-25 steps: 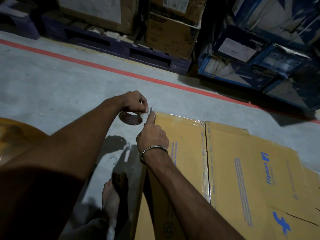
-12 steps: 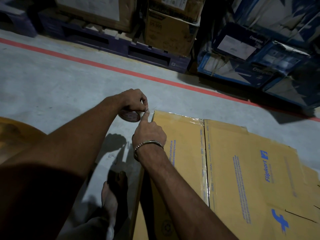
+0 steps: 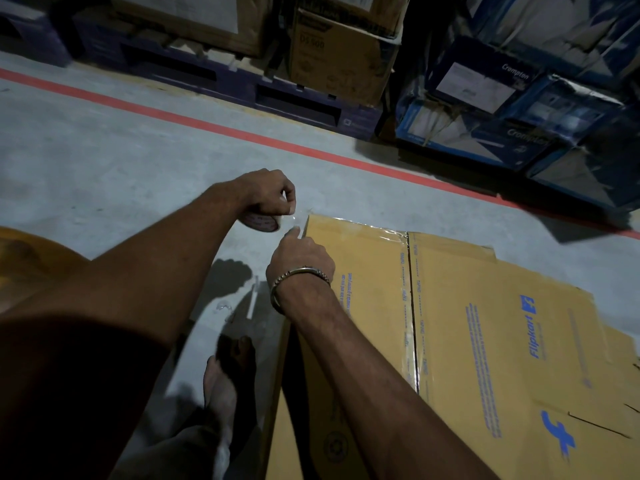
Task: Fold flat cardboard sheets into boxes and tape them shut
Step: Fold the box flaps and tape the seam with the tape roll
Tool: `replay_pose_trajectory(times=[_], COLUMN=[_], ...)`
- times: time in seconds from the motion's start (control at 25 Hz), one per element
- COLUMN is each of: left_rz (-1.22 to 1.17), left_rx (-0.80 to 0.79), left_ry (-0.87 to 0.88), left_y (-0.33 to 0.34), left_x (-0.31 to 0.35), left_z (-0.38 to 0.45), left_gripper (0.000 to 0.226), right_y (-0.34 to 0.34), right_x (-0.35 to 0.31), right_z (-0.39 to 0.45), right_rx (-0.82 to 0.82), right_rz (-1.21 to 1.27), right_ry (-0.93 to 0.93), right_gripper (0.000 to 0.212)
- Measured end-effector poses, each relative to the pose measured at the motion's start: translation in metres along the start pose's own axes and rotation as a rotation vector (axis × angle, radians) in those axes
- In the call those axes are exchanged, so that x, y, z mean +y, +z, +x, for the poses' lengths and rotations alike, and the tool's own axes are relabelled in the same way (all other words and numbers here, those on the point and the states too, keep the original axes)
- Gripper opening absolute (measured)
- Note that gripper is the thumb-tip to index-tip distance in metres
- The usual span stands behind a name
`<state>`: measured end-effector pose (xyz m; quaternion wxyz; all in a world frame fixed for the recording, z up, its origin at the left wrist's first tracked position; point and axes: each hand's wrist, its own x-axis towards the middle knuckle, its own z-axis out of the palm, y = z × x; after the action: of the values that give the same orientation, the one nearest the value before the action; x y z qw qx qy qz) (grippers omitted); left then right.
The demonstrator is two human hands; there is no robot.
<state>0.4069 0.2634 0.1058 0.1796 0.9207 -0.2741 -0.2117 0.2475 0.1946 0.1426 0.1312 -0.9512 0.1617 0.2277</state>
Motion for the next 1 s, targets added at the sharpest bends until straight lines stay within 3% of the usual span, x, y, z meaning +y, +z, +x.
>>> replay_pose_trajectory(times=[0.16,0.24,0.36,0.48,0.56,0.68,1.0], left_rz=[-0.014,-0.062,-0.208,-0.322,-0.342,-0.359,-0.263], left_rx=[0.031,0.038,0.066,0.058,0.045,0.063,0.170], left_ry=[-0.027,-0.050,-0.083,-0.134,-0.165,-0.182,-0.233], left_y=[-0.003,-0.003,-0.002,0.001,0.002,0.003,-0.002], left_x=[-0.010,-0.018,-0.025,-0.031,-0.034,-0.032,-0.031], left_z=[-0.003,-0.007,-0.011,-0.016,-0.019,-0.021,-0.022], left_gripper=[0.004,0.003,0.006,0.024,0.032,0.038,0.053], right_y=[0.008,0.014,0.013,-0.002,-0.012,-0.015,0.005], right_x=[0.004,0.011,0.030,0.048,0.053,0.047,0.041], right_z=[-0.028,-0.046,-0.052,-0.023,0.004,0.042,0.079], right_rx=[-0.097,-0.050,0.086,0.167,0.297,0.460,0.494], right_rz=[0.049,0.125,0.379,0.487,0.463,0.340,0.138], right_ry=[-0.026,-0.051,-0.060,0.015,0.085,0.123,0.153], right_gripper=[0.084,0.081,0.060,0.030,0.031,0.050,0.054])
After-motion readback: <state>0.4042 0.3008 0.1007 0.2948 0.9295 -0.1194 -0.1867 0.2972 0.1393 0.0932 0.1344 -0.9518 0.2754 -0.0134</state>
